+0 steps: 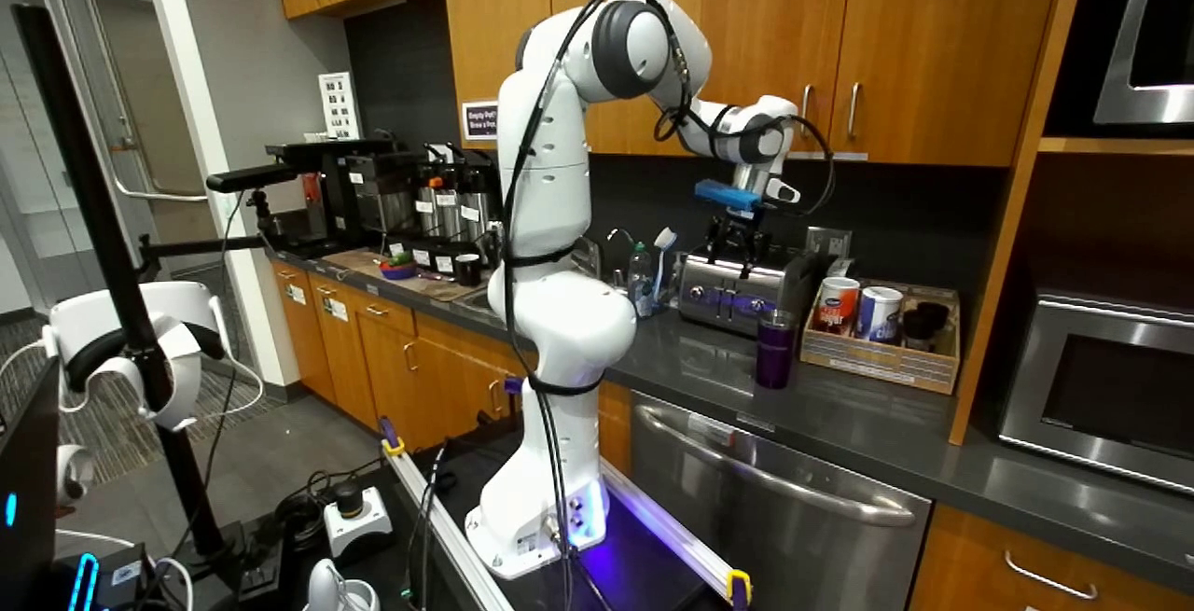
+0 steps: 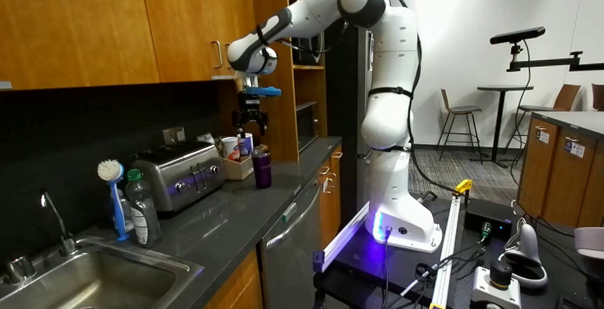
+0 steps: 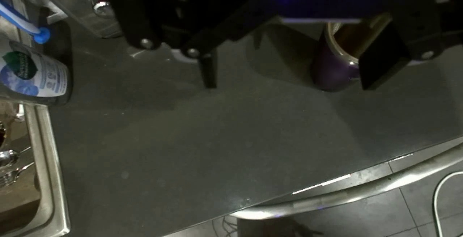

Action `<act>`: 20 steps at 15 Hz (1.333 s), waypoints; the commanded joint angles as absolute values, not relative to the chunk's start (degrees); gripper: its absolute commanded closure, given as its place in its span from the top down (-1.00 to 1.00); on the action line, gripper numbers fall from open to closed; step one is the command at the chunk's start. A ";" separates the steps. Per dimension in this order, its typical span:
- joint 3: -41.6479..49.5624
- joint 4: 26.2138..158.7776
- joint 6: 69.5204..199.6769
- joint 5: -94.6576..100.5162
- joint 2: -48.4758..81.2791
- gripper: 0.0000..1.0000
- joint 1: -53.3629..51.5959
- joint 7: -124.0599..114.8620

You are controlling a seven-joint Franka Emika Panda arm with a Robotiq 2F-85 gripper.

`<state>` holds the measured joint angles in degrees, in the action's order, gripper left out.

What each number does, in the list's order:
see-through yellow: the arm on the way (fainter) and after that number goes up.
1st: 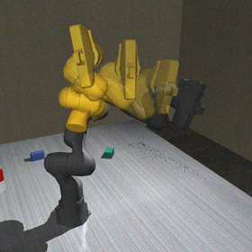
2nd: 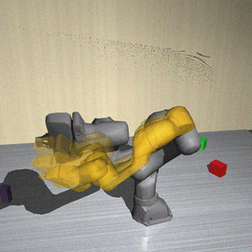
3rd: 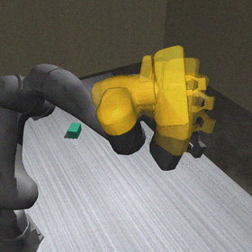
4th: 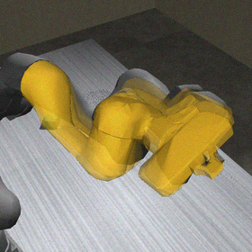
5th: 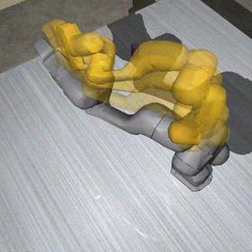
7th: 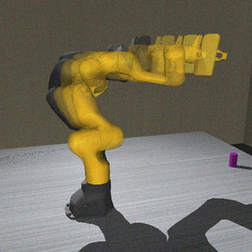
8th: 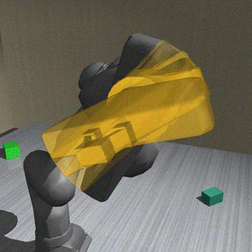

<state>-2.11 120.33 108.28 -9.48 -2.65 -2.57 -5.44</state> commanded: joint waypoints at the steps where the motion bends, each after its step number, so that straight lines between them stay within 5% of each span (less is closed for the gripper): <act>1: -1.80 118.75 106.81 -13.96 -0.89 1.00 -2.33 -1.22; 11: -0.72 131.31 120.65 -24.54 -10.03 1.00 -1.45 10.53; 18: -5.63 143.82 144.10 -10.20 -18.77 1.00 -1.34 -8.57; 20: -4.13 141.19 142.33 -10.52 -16.04 1.00 -2.41 -7.07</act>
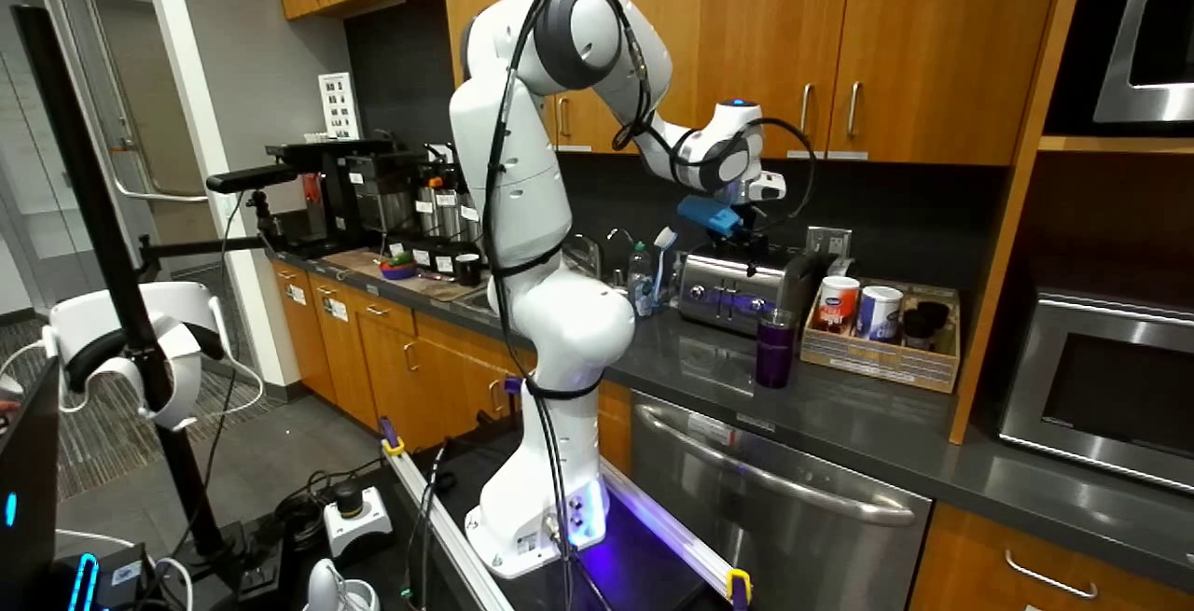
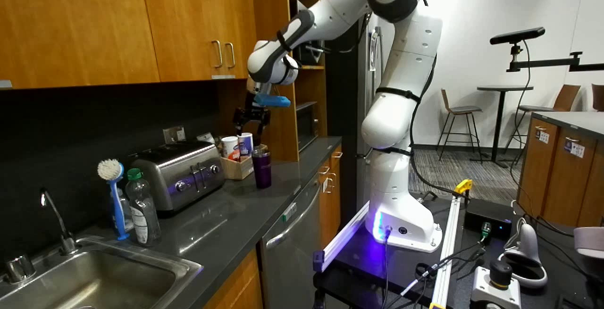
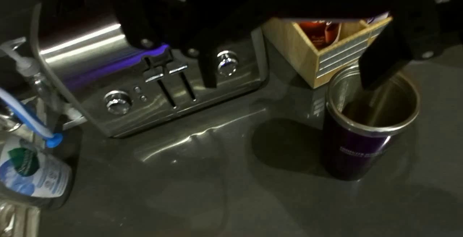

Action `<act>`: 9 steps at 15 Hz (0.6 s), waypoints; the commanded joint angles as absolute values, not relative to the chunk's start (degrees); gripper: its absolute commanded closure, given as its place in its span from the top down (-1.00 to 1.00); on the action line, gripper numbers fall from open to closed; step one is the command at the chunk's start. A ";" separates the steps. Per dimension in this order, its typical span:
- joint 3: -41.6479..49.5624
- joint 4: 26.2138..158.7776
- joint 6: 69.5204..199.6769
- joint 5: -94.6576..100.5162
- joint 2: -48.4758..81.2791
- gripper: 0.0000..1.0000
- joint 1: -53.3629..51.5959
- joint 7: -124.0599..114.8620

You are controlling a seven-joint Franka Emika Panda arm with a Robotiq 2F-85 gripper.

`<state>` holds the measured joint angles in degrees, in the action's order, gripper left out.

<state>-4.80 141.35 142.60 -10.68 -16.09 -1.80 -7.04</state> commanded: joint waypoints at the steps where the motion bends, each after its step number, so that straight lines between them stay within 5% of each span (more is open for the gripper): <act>1: -4.53 142.00 143.11 -9.65 -16.51 1.00 -2.52 -8.43; 9: -3.62 134.59 141.31 -12.70 -10.83 1.00 -2.90 -9.81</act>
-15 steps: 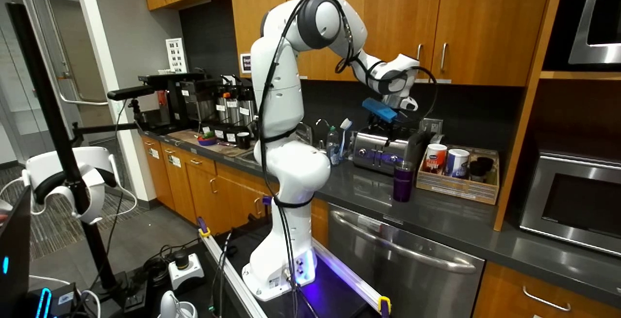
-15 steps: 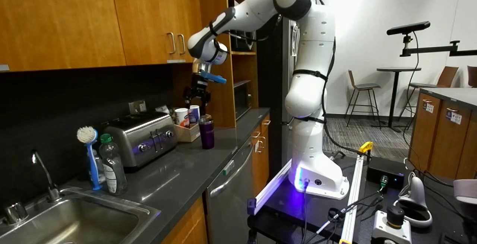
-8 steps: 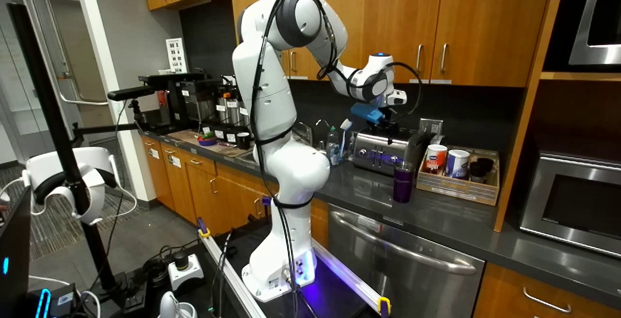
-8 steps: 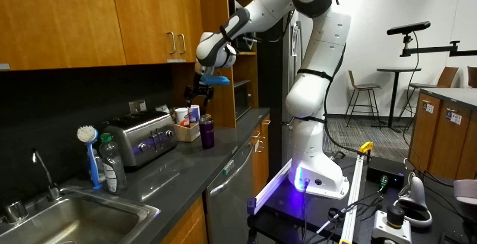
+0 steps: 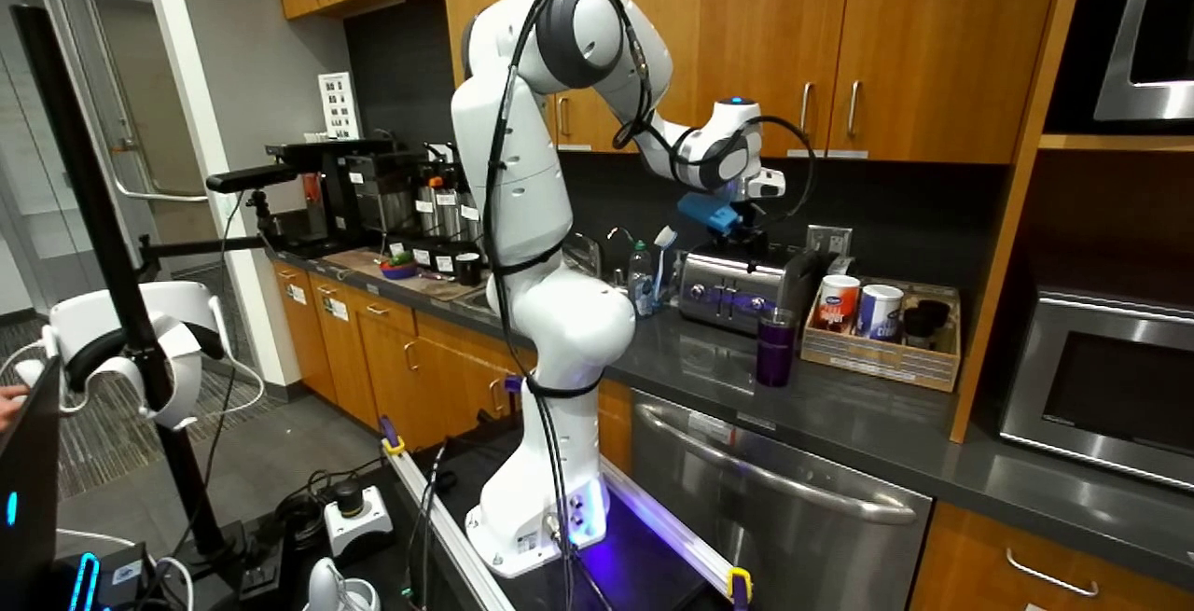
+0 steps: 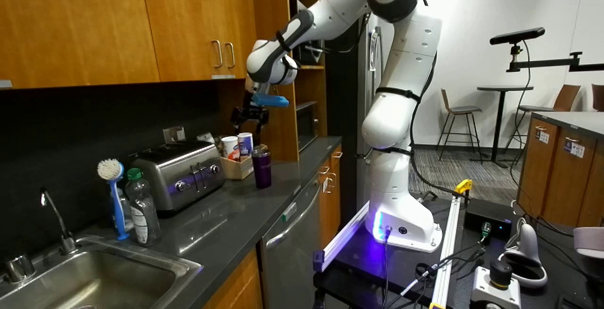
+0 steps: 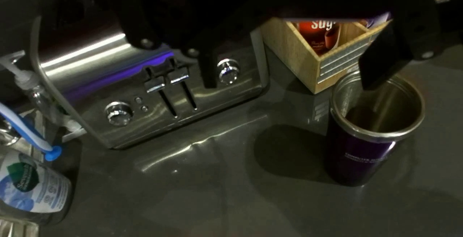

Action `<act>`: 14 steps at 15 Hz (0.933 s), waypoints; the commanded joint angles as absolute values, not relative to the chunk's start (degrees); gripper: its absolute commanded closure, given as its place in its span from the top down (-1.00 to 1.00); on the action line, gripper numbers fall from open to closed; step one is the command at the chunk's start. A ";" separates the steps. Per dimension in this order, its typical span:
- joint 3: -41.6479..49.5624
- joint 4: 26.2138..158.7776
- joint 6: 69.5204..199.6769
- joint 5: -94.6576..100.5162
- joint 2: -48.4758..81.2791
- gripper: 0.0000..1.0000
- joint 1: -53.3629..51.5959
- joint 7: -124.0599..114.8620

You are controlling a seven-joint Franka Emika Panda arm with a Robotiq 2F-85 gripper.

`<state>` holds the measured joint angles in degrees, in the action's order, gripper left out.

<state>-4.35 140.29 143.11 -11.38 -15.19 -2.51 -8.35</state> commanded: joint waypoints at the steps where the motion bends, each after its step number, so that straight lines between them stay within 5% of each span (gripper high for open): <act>1: -3.59 132.66 140.72 -12.54 -9.25 1.00 -2.51 -10.60; 14: -0.75 121.67 130.10 -11.11 4.69 1.00 -0.72 -18.97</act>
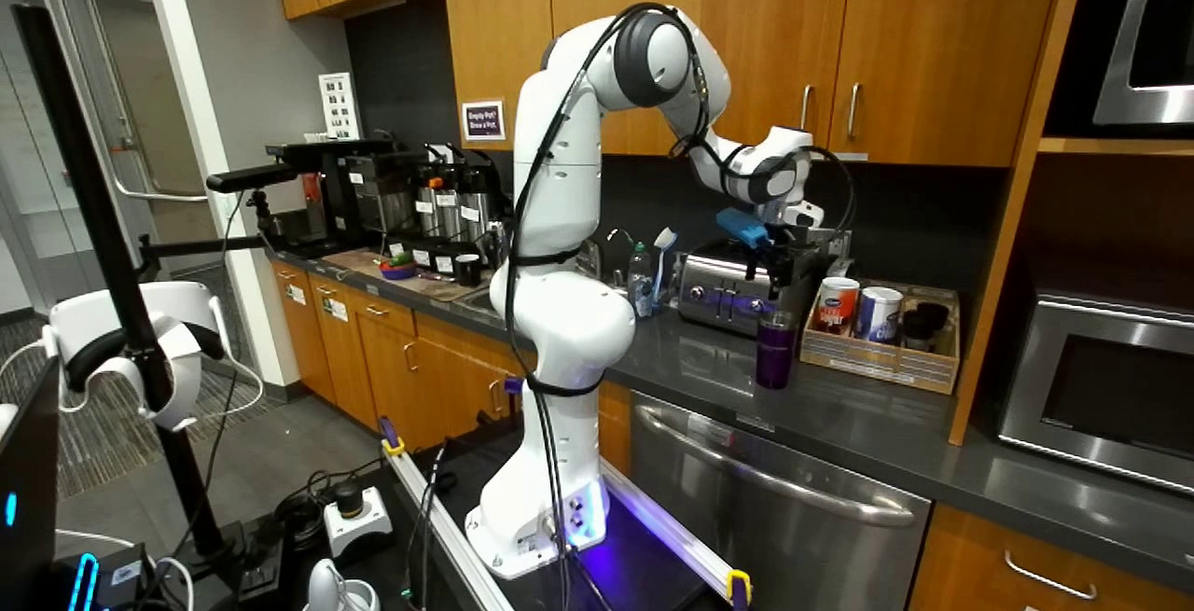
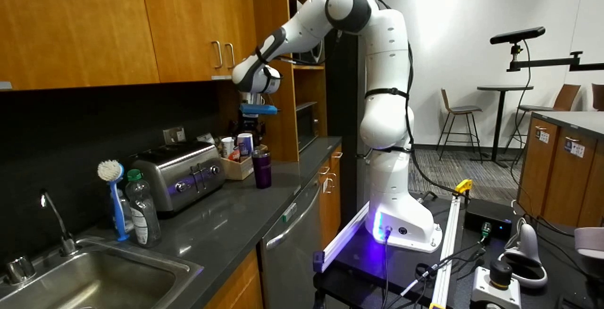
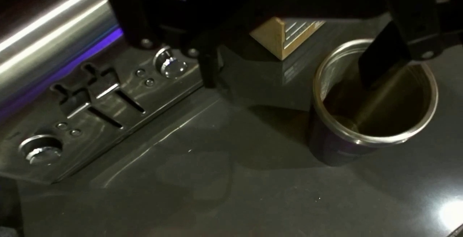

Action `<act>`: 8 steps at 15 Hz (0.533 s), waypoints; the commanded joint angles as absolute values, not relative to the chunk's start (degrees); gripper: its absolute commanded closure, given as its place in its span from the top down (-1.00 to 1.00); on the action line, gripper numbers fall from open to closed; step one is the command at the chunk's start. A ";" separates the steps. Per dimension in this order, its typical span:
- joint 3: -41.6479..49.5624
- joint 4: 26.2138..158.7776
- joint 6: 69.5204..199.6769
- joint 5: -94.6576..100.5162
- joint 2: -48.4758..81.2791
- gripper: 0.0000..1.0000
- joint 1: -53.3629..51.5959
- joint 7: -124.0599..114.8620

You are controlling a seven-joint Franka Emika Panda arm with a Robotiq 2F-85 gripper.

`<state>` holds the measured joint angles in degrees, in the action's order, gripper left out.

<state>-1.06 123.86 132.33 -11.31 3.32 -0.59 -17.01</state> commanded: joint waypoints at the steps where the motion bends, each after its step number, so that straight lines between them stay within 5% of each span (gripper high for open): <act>1: -0.72 121.51 130.00 -10.97 4.88 1.00 -0.81 -19.43; 8: -0.83 121.03 129.57 -11.88 5.43 1.00 -0.91 -19.37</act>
<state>-1.01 122.24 130.94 -11.36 4.84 -0.72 -18.66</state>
